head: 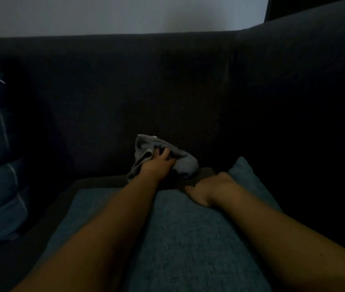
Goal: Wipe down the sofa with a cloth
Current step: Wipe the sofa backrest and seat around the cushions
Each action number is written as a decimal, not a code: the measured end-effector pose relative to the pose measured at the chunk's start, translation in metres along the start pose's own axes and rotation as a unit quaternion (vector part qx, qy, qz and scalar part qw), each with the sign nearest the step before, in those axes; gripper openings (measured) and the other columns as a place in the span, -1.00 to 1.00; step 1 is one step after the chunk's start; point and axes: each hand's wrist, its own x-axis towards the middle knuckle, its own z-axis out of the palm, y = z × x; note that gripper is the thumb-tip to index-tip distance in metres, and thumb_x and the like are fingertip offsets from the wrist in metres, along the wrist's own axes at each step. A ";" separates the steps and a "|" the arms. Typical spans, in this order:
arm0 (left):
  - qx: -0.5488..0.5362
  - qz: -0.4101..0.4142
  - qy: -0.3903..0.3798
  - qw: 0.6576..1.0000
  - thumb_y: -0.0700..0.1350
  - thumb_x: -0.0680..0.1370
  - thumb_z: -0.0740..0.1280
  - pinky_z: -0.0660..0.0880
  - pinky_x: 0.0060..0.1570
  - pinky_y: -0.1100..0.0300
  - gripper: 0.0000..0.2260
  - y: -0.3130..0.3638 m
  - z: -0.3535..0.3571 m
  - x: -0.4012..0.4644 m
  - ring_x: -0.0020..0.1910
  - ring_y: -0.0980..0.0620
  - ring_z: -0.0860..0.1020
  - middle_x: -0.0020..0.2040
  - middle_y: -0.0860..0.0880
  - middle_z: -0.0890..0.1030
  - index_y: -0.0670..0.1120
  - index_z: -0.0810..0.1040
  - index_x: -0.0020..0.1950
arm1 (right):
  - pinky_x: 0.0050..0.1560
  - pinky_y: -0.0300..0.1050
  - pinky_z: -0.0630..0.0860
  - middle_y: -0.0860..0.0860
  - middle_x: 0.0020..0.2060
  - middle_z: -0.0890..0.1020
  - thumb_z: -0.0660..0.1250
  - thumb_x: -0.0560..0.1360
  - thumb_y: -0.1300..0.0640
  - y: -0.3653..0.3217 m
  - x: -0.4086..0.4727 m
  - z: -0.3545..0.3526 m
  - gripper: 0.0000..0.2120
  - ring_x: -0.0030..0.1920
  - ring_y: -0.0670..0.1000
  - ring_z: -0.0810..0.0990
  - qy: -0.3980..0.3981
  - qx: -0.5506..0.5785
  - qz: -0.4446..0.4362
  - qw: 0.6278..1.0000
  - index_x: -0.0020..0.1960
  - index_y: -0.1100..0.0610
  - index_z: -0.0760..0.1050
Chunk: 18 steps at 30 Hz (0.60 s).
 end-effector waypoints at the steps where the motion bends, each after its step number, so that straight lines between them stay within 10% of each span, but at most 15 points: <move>1: -0.010 -0.002 0.004 1.000 0.03 0.63 0.11 0.11 0.40 -0.27 -0.59 -0.001 -0.011 0.001 0.45 -0.40 0.05 0.51 -0.16 0.05 0.07 0.24 0.49 | 0.39 0.01 0.18 0.01 0.49 0.23 -0.18 0.61 -0.19 0.002 -0.002 0.000 -0.45 0.46 0.07 0.22 -0.007 0.005 0.002 1.000 0.54 -0.02 0.09; 8: -0.256 -0.116 0.401 0.872 -0.12 0.47 0.32 0.31 0.30 -0.11 -0.35 -0.004 -0.184 0.019 0.41 -0.35 0.15 0.51 -0.23 0.05 0.05 0.18 0.52 | 0.46 -0.07 0.02 0.01 0.53 0.10 -0.10 0.60 -0.26 0.008 -0.002 -0.001 -0.39 0.50 0.07 0.11 -0.046 0.091 0.008 0.995 0.55 -0.01 -0.04; 15: -0.021 0.023 0.392 0.919 -0.12 0.56 0.15 0.54 -0.06 -0.11 -0.58 0.044 -0.137 0.077 0.40 -0.36 0.29 0.48 -0.17 0.30 -0.05 0.39 0.43 | 0.44 -0.14 0.01 0.00 0.53 0.09 -0.16 0.64 -0.14 0.017 0.003 0.005 -0.48 0.50 0.03 0.10 -0.048 0.059 -0.029 0.997 0.56 0.01 -0.05; 18: -0.036 0.081 0.324 0.942 -0.10 0.63 0.13 0.27 0.33 0.02 -0.58 0.051 -0.080 0.074 0.43 -0.23 0.27 0.48 -0.19 0.28 -0.15 0.28 0.49 | 0.46 -0.10 -0.06 -0.07 0.54 0.01 -0.17 0.63 -0.16 0.018 0.010 0.012 -0.47 0.52 0.02 0.01 -0.054 0.063 -0.030 0.996 0.55 -0.06 -0.15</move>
